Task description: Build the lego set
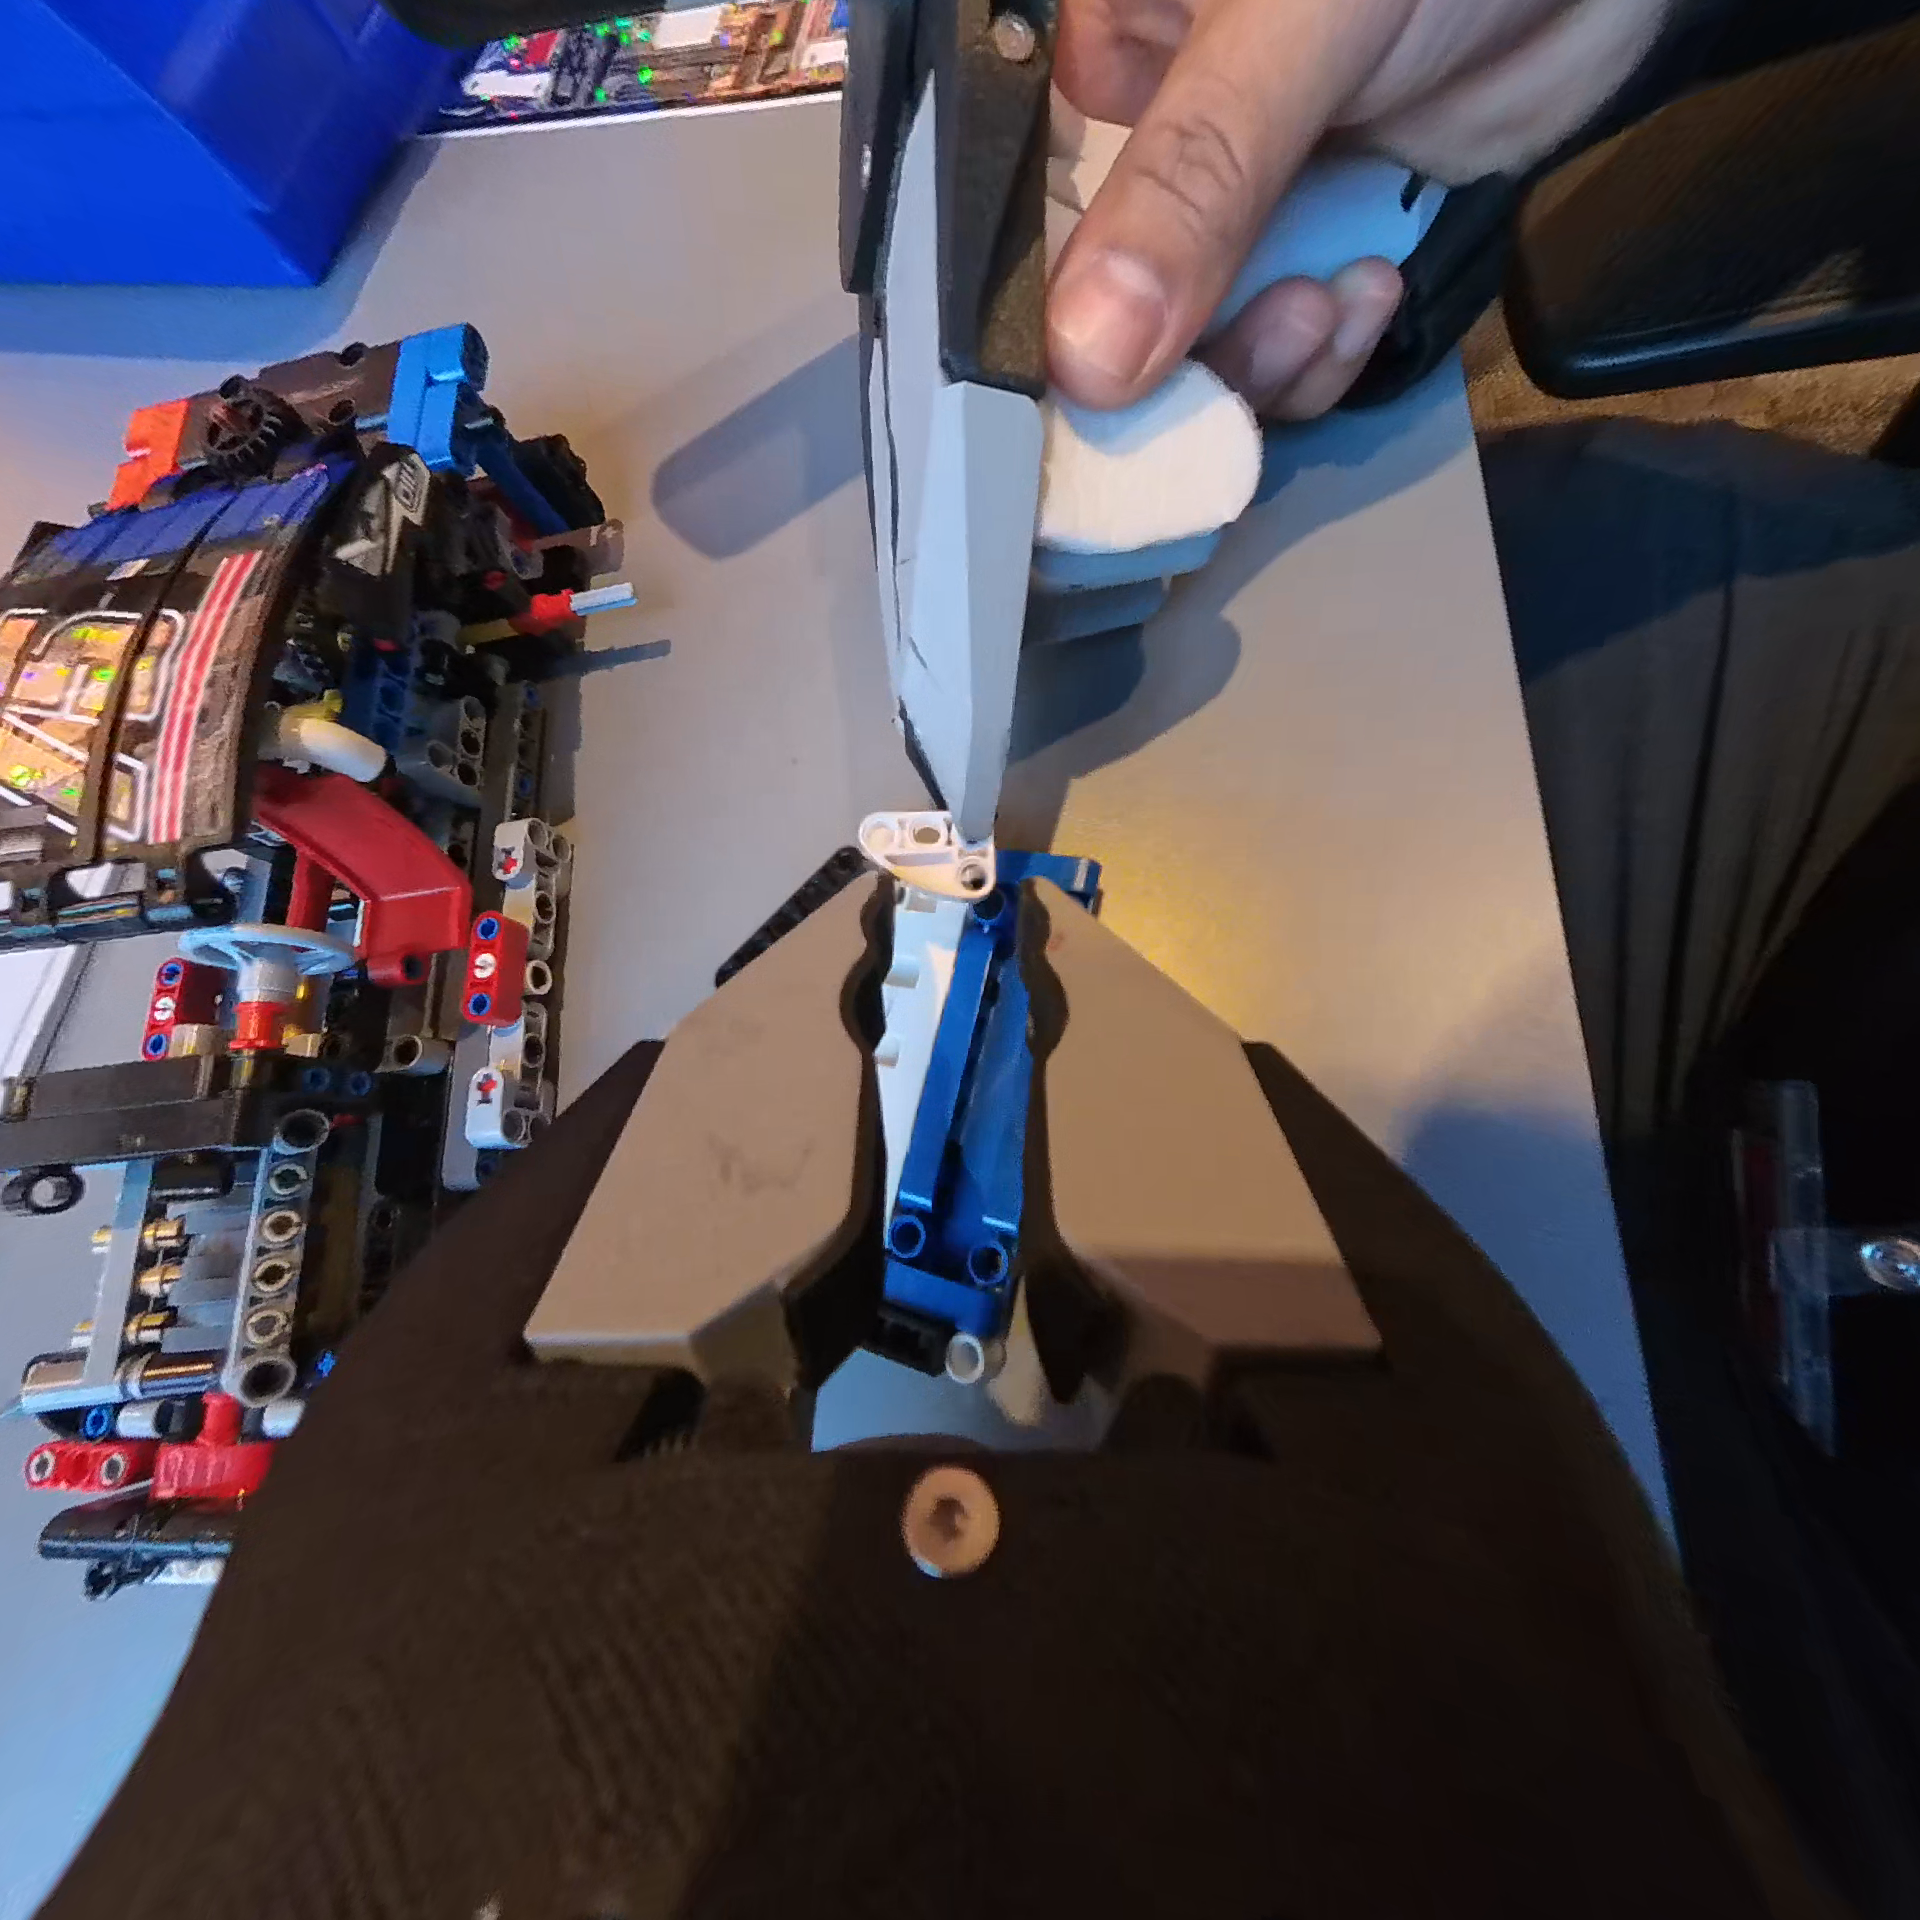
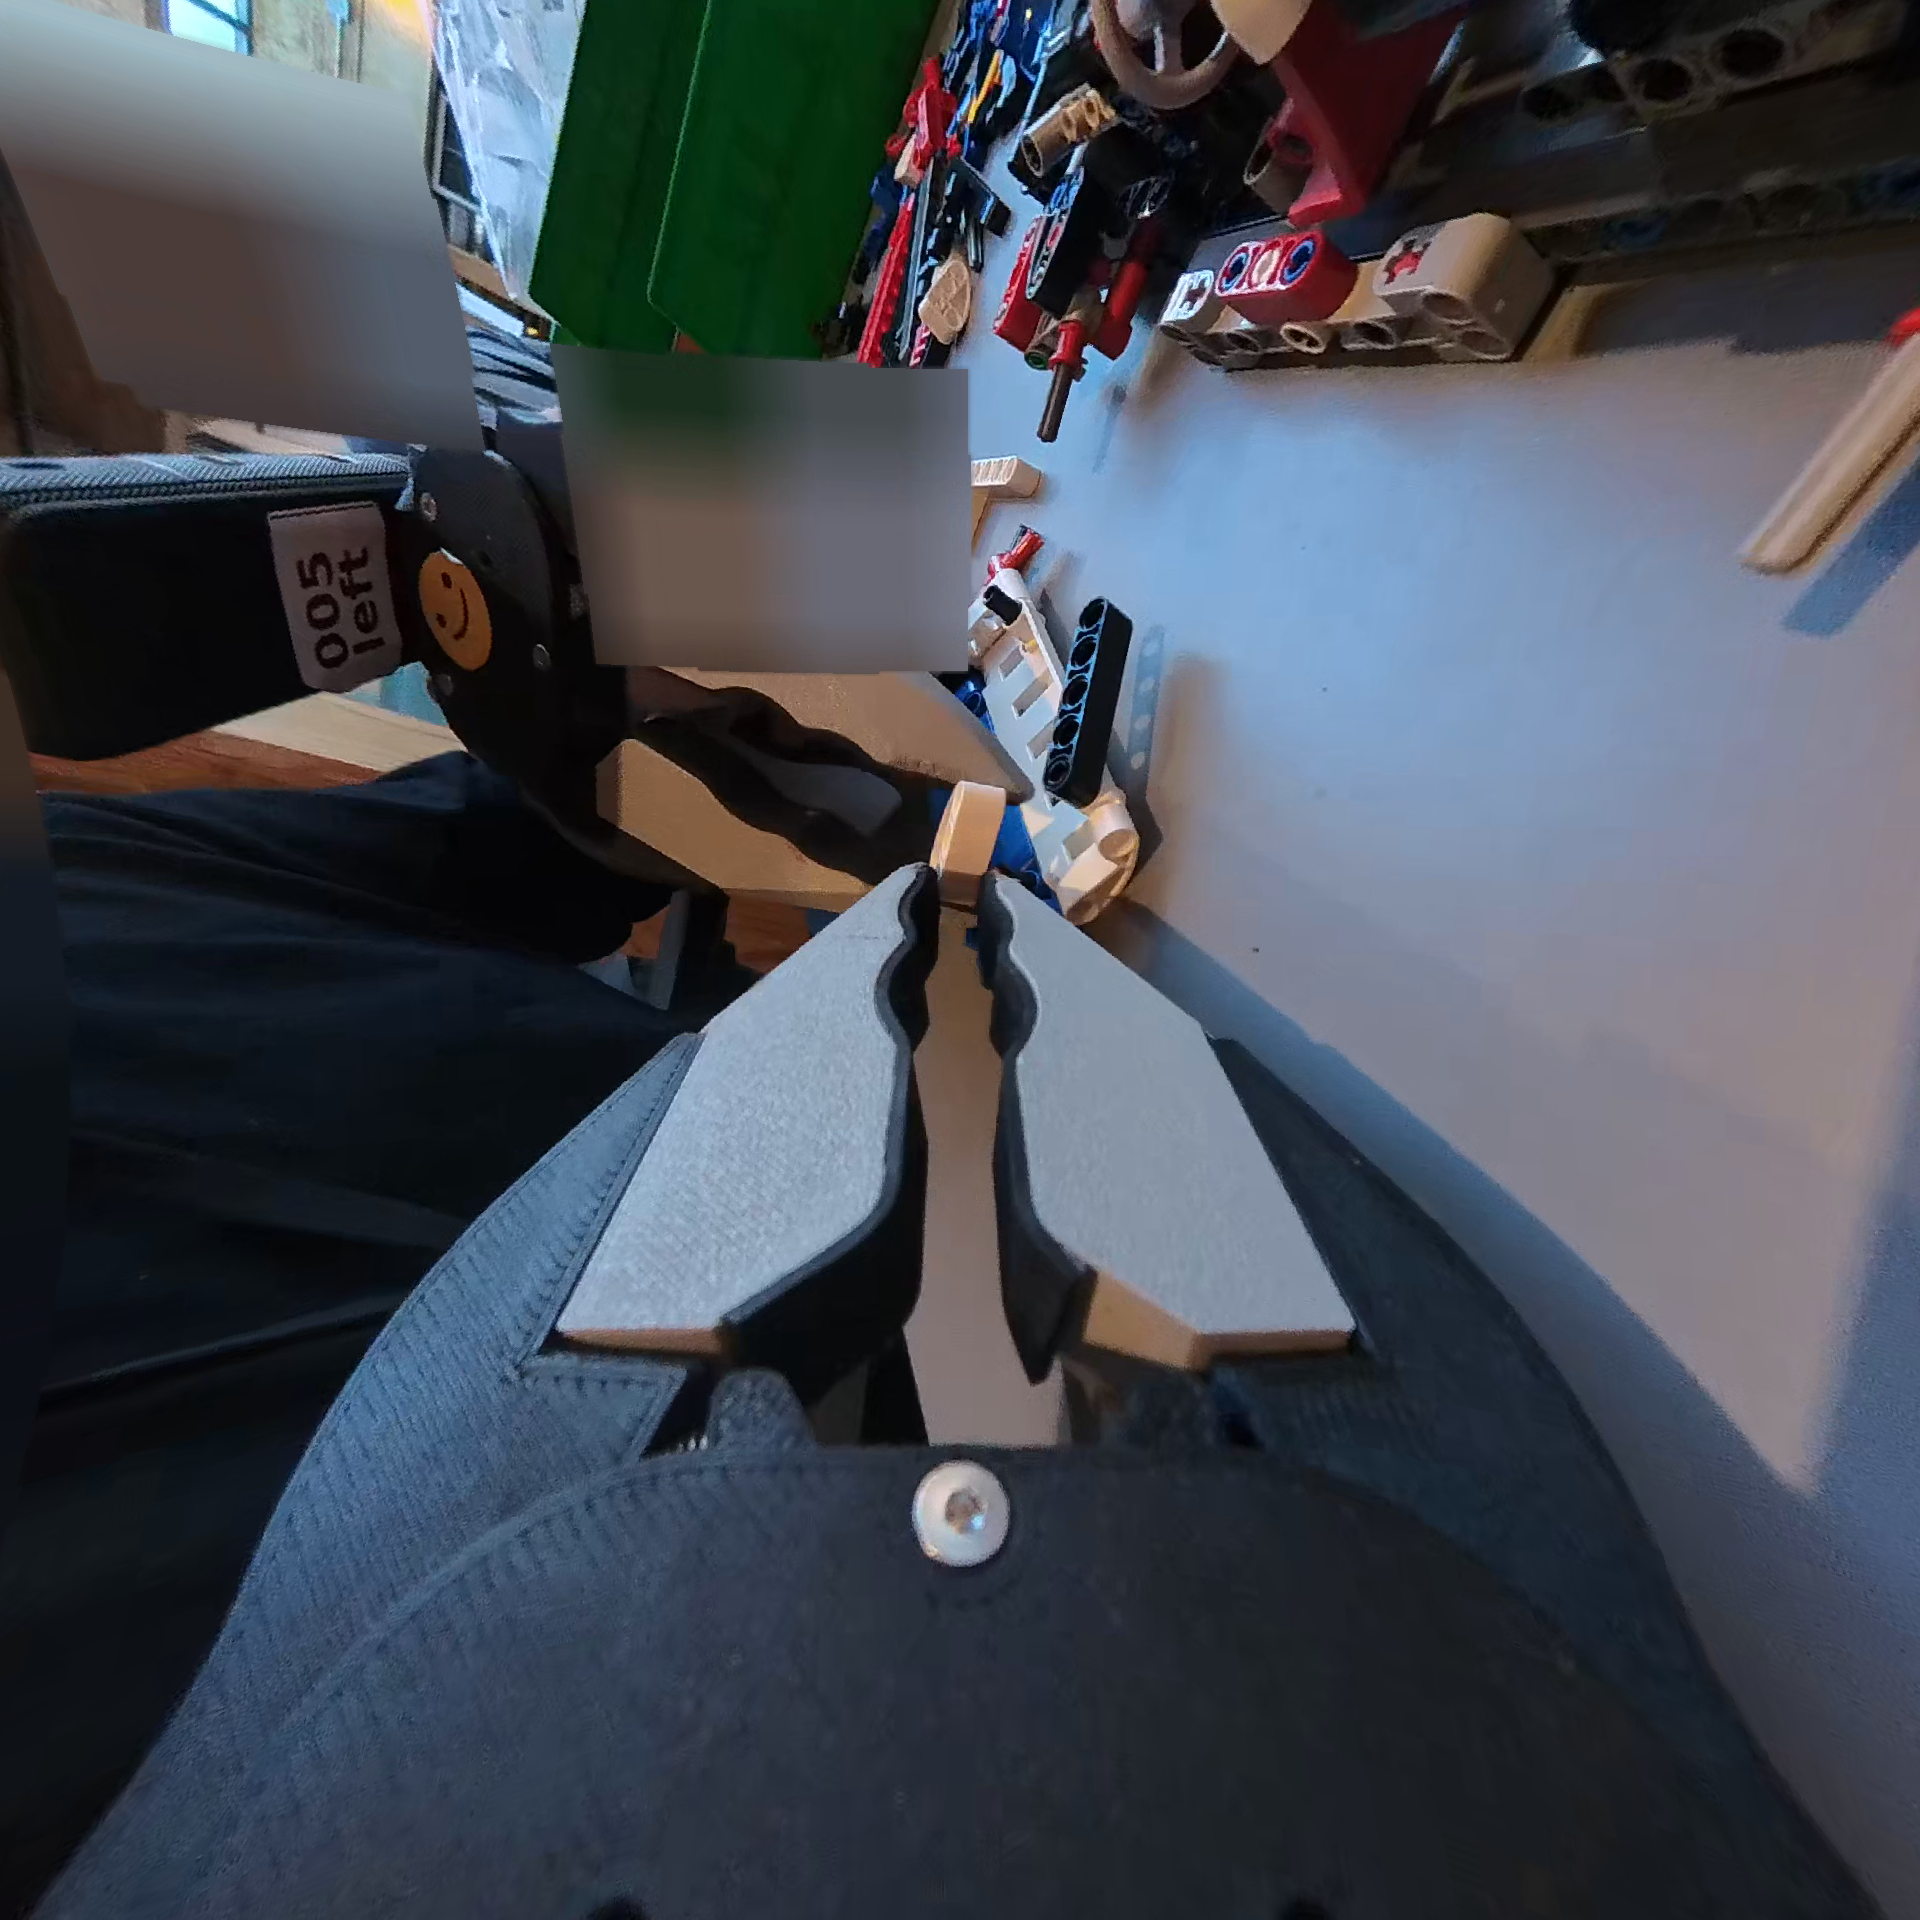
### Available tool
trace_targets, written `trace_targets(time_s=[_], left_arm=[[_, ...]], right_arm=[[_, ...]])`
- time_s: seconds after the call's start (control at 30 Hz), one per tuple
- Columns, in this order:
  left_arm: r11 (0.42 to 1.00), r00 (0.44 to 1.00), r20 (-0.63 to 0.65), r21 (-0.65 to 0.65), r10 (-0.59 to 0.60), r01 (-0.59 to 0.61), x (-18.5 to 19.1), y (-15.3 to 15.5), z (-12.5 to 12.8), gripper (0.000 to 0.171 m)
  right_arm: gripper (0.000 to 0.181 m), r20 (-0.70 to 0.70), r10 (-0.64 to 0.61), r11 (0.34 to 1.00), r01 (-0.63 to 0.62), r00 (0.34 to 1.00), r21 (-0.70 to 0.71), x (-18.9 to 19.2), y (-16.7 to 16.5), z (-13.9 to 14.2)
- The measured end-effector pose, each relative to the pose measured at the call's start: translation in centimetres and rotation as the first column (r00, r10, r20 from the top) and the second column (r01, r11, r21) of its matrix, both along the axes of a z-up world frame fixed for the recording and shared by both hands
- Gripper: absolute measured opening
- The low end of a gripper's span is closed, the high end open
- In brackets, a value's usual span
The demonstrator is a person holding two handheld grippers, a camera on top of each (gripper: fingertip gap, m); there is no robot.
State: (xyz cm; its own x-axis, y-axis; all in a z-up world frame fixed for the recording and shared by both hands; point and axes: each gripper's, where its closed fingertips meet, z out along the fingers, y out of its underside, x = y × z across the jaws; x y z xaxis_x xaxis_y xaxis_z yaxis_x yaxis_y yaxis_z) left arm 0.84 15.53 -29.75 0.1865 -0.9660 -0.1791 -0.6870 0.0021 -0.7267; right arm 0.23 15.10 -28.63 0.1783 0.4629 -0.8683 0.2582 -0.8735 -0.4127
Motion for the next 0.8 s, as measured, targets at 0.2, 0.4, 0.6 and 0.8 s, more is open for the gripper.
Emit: trace_targets(time_s=[0.2,0.4,0.6,0.8], left_arm=[[1.0,1.0,0.001,-0.009,0.007,-0.007,-0.1,0.1,0.5,0.016],[0.995,0.994,-0.06,-0.044,-0.097,0.094,-0.2,-0.7,0.1,0.015],[0.989,0.985,-0.095,-0.015,-0.145,0.144,-0.4,-0.5,-0.1,0.006],[0.987,0.986,-0.074,-0.078,-0.149,0.143,-0.2,-0.5,-0.4,0.003]], right_arm=[[0.005,-0.032,-0.003,1.0,0.002,0.999,-0.013,-0.2,-0.2,0.4],[0.005,0.0,0.051,0.999,-0.051,0.999,-0.011,-0.2,-1.0,0.0],[0.009,0.045,0.023,0.997,-0.026,0.999,0.067,0.1,-0.3,-0.3],[0.006,0.022,0.014,0.996,-0.016,1.0,0.087,0.1,0.1,0.1]])
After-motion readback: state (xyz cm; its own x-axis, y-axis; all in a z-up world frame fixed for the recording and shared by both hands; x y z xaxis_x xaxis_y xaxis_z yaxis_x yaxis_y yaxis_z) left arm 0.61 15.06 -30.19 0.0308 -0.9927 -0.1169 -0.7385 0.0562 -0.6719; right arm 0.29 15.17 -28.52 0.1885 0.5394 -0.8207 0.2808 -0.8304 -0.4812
